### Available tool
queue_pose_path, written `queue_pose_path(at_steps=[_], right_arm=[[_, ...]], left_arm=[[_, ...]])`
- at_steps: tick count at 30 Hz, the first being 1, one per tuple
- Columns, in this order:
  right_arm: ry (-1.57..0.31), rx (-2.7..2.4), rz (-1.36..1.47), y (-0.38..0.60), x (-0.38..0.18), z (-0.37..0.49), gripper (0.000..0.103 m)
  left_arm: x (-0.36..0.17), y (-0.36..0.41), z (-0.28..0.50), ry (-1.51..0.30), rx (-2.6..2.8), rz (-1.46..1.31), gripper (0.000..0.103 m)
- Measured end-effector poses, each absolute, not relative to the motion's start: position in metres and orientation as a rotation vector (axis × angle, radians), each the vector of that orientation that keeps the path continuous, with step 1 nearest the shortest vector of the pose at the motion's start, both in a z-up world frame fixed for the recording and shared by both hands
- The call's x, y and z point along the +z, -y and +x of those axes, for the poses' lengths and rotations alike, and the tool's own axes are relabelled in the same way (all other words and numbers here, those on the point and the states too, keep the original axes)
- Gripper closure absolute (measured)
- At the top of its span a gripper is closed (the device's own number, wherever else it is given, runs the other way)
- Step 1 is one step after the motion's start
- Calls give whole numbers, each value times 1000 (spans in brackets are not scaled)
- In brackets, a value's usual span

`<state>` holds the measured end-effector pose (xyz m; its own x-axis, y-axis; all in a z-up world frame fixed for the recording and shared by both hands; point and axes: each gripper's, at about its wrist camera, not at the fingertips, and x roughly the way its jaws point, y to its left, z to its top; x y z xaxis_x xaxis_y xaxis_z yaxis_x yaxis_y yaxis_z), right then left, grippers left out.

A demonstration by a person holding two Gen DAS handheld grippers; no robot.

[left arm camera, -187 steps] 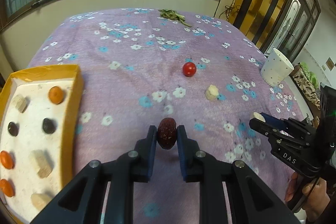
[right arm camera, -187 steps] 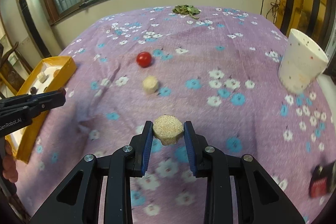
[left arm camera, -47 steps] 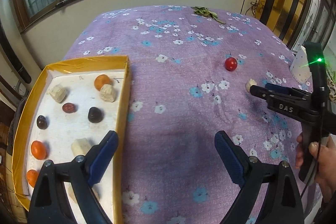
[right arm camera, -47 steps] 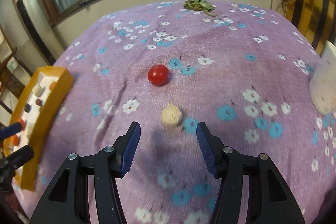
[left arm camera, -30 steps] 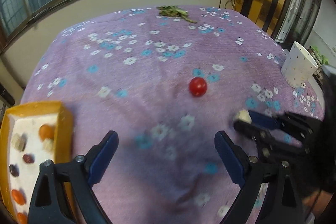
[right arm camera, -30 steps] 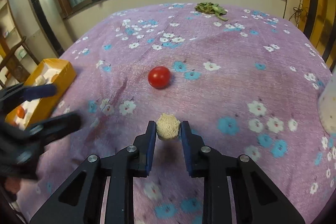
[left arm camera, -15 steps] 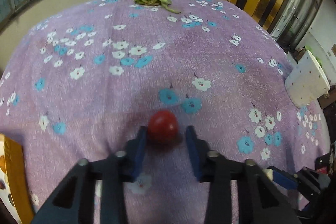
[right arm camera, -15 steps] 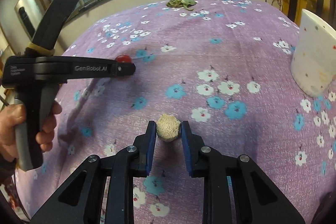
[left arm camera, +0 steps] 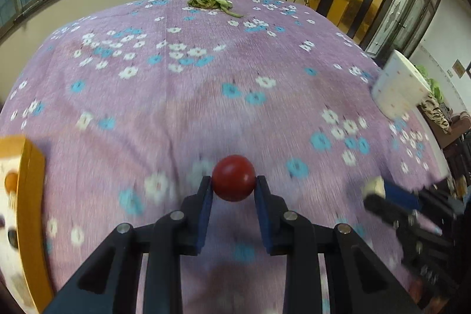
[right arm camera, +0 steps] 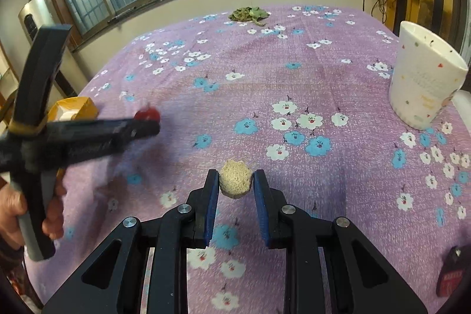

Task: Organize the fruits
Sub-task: 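Carry the yam piece and red tomato with both tools over the tray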

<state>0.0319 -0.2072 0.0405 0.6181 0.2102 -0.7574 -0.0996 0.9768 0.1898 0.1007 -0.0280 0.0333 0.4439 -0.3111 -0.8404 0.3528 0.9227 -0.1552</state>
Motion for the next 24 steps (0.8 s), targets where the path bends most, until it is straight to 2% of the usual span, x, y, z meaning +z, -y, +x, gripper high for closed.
queue_pose_path(at_steps=[14,24], right_arm=[[-911,245,86,143,41,-16,80],[-880,406,1,45,62,-12,80]], left_arm=[[53,-42,24,-1007,-369,-64,72],[69,-124,-8,-975,-255,-122,72]])
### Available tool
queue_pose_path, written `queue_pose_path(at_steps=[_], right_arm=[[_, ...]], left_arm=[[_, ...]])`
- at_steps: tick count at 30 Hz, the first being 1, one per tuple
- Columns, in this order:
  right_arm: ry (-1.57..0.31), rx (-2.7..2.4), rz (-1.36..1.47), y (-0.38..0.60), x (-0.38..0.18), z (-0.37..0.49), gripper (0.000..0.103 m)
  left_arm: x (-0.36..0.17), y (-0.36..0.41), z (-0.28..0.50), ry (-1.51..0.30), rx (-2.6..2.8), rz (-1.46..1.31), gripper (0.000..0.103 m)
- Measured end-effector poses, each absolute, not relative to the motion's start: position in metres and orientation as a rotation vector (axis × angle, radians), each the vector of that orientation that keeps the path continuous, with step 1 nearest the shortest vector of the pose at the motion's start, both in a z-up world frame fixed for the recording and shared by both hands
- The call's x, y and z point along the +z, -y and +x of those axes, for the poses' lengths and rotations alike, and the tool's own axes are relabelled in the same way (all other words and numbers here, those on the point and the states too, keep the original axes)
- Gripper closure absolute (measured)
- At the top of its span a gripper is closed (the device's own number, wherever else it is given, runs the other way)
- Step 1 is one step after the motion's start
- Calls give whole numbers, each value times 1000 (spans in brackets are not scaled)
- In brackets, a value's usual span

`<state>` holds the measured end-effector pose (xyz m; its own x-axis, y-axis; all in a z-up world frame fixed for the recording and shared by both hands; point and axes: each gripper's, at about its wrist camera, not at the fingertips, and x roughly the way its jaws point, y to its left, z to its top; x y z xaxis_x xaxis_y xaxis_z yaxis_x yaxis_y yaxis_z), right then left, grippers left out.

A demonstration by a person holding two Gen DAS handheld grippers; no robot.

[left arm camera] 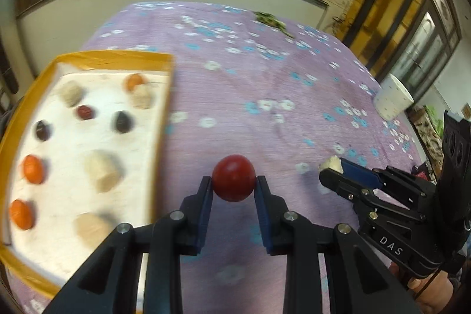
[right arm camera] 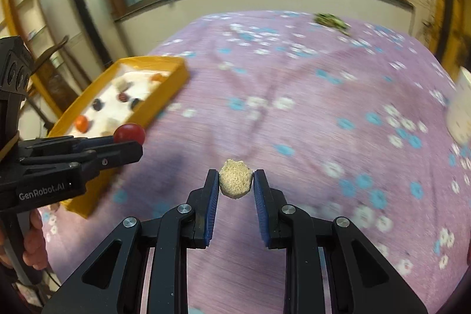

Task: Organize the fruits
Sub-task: 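Carry the yam piece and red tomato with both tools over the tray, then open both tools to drop the yam piece and tomato into the tray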

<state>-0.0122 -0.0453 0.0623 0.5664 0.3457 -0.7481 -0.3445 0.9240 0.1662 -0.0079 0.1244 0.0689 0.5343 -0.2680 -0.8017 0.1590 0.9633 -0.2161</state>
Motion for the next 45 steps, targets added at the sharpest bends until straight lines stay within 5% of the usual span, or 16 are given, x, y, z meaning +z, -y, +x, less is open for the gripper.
queue_pose_path(at_steps=[26,45], right_arm=[[-875,1115,-430,-181,59,57,80],[-953,1159,-599,-228,27,83,80]], left_arm=[[37,-267,-67,-917,445,-636,72],[25,-270,-45,-921,595,-632,72]])
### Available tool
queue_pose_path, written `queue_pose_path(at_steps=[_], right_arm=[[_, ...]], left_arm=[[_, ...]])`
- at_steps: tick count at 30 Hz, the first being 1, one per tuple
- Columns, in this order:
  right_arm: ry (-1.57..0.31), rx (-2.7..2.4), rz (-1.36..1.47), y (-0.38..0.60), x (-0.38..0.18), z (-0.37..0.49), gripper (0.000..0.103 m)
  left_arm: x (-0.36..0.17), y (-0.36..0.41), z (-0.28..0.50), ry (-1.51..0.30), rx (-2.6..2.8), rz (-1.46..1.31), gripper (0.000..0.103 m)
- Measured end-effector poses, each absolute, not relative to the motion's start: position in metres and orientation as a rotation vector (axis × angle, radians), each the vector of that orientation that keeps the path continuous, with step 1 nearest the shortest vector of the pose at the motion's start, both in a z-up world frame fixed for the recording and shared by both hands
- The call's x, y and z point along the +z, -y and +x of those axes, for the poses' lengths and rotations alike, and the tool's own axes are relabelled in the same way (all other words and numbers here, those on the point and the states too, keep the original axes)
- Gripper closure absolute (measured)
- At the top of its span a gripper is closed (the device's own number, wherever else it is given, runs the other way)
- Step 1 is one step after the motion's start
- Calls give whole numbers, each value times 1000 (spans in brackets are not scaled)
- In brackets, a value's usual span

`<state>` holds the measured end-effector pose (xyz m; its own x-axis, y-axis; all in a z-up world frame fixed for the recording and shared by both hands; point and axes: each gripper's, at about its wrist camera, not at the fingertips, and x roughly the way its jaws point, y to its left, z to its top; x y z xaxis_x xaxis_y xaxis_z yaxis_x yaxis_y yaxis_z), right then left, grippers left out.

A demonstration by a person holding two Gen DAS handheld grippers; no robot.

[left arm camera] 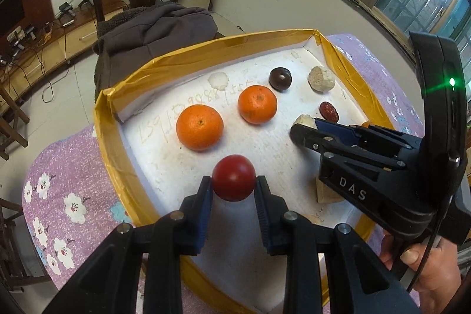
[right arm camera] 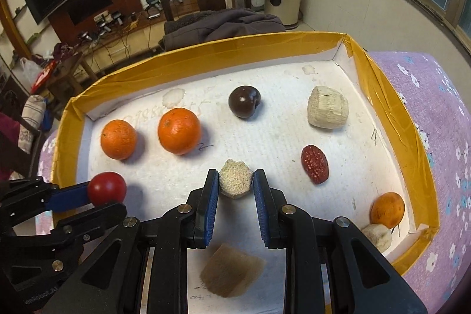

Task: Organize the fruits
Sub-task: 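Open both tools to drop the yam piece and tomato into the tray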

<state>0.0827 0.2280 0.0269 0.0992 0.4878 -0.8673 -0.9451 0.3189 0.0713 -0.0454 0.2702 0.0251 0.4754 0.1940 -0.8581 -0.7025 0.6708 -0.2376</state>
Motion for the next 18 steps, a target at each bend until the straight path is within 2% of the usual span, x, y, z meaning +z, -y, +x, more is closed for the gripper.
queue_pose_path(at_steps=[6,8,12,14,16,18], right_arm=[[-970,1144,-585,-226,25,91,78],[-961,1127,-589,-223,25,92,69],[-954,1104,-578,-216,27,95,69],[-946,1098,-561,-210,32,95,69],[-931,1095,-545,-201,40,93,69],[-915,1094,-527,-193,48,89,68]], left_arm=[[24,-266,-41,-928,623,-564,71],[24,-266,-41,-930,627,-550,71],[26,-267,-44,-924,628,-549,69],[28,-268,-48,-911,633,-556,63],[32,-271,-54,-892,629,-568,62],[35,-274,-59,-881,634,-575,55]])
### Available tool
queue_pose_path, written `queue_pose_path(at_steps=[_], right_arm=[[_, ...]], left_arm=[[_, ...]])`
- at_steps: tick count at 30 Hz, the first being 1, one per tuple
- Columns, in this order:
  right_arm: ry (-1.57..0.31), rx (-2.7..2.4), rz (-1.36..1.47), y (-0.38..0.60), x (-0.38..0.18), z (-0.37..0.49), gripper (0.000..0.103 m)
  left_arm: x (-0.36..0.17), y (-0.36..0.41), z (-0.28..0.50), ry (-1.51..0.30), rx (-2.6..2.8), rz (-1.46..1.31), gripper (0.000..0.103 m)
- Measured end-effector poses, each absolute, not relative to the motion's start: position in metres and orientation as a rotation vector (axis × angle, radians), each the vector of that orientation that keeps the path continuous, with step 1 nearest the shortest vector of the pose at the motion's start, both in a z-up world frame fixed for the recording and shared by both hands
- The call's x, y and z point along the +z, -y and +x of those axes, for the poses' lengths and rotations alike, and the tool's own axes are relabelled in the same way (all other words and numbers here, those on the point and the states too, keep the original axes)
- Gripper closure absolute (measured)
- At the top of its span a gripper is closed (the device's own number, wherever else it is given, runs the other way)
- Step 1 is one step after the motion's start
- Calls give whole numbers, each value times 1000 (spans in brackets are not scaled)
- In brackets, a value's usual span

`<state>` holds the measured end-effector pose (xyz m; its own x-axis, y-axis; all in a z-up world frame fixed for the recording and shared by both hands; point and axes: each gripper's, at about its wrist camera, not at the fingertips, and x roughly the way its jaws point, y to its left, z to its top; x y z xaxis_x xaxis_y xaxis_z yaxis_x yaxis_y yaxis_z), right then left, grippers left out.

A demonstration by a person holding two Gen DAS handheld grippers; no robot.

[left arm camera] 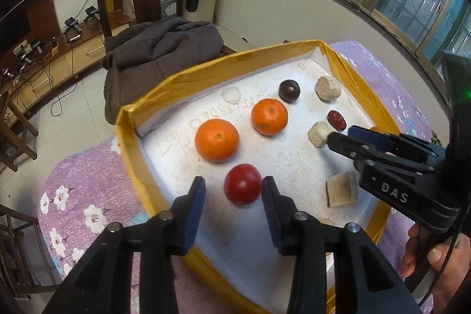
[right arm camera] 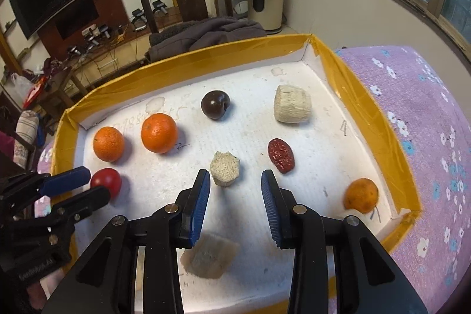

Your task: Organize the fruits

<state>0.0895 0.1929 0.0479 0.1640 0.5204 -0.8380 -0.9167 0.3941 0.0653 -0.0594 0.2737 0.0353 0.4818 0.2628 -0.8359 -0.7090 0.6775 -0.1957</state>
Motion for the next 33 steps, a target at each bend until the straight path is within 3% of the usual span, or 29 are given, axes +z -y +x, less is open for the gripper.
queue_pose_path(at_steps=[3,9,11,13,16,18,20,22,33], right_arm=[[-906,1092,-489,-181,57,83,66],[-882,1063,-407,-151,71,63,55],[-856,1039,-392,-140,76,55,40],[-816,1001,-369,-124,83,43,30],[-799,941,-350,-106,86,32,30],[-801,880,-326,-90,87,24,28],[-808,822,-305,-79,85,19,17],[-808,752,-272,-67,86,8,14],[-802,292,-35,-30,85,-65,6]], left_arm=[[44,-275,-70,-853,617,-576,52],[67,-269,-94,-792,609,-516,27],[73,-265,-103,-775,611,-480,16],[77,-262,-111,-757,593,-454,11],[80,-254,-114,-749,547,-418,5],[82,-248,-115,-741,522,-375,3],[83,-242,-113,-737,505,-321,1],[83,-240,-108,-736,479,-270,1],[73,-232,-101,-778,217,-36,1]])
